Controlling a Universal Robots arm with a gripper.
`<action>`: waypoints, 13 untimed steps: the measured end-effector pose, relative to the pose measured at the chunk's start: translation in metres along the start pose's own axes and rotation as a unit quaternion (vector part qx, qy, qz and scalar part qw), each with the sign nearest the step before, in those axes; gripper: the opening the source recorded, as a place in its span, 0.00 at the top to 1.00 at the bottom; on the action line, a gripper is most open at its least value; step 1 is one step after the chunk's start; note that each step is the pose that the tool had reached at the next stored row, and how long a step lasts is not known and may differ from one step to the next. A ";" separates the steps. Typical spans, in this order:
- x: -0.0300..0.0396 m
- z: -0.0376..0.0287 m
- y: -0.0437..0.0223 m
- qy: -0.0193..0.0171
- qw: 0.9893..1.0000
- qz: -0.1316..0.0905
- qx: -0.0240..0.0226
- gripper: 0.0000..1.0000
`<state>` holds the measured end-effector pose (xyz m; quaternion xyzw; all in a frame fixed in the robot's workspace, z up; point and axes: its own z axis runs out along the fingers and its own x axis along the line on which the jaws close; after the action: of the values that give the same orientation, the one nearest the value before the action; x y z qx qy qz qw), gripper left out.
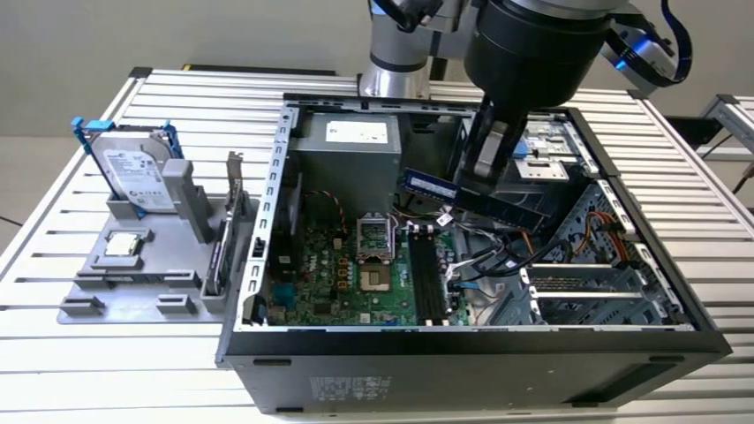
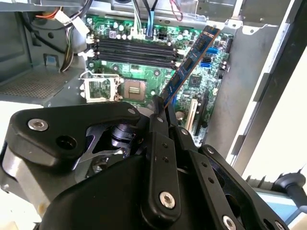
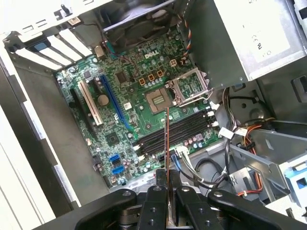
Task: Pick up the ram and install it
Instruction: 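Insert the ram into the slot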
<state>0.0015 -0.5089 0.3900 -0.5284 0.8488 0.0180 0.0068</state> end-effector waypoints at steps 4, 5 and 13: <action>0.0000 0.0000 0.0000 0.000 1.000 0.011 0.000 1.00; 0.0000 0.0000 0.0000 0.000 1.000 0.014 0.000 1.00; 0.0000 0.0000 0.0000 -0.001 0.999 0.038 0.001 1.00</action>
<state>0.0015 -0.5089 0.3900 -0.4957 0.8683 0.0178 0.0075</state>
